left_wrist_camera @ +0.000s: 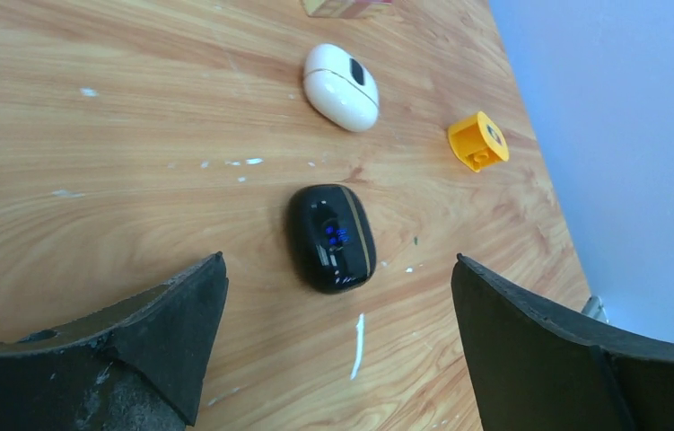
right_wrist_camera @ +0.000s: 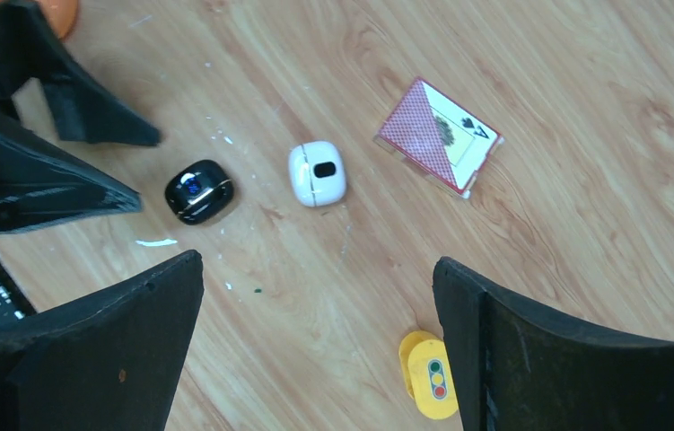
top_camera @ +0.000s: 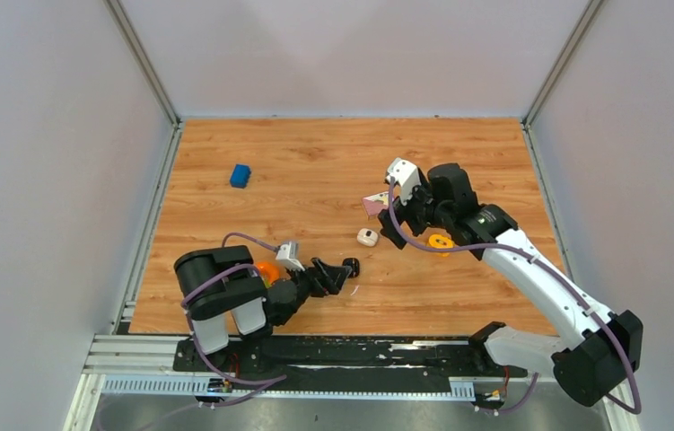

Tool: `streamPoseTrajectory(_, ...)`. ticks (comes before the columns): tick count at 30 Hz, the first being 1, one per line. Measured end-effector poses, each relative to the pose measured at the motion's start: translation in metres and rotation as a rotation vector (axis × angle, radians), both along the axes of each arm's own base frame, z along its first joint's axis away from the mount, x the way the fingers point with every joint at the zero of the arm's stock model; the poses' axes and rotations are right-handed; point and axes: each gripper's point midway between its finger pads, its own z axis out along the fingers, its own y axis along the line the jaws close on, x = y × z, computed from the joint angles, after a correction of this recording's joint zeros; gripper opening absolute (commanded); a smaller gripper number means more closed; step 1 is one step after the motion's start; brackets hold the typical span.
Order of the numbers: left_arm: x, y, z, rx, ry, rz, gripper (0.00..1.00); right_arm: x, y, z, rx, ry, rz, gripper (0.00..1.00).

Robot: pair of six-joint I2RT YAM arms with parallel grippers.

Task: Insert the wireless bluetooth earbuds into the charging case
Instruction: Place the charging case at the center of the board, then reset both arms

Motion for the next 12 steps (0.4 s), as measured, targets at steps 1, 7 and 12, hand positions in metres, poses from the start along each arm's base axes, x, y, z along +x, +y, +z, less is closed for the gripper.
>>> streamPoseTrajectory(1,-0.001,0.005,0.000,0.005,0.000,0.007,1.00,0.001,-0.002,-0.001,-0.002,-0.006,-0.018,1.00)
streamPoseTrajectory(7,0.000,0.029,0.021,0.097,-0.056,0.050,1.00,0.002,-0.020,-0.004,0.015,-0.066,-0.124,1.00)
streamPoseTrajectory(12,0.030,0.014,0.096,0.346,-0.219,0.088,1.00,0.009,-0.031,0.000,0.056,-0.137,-0.179,1.00)
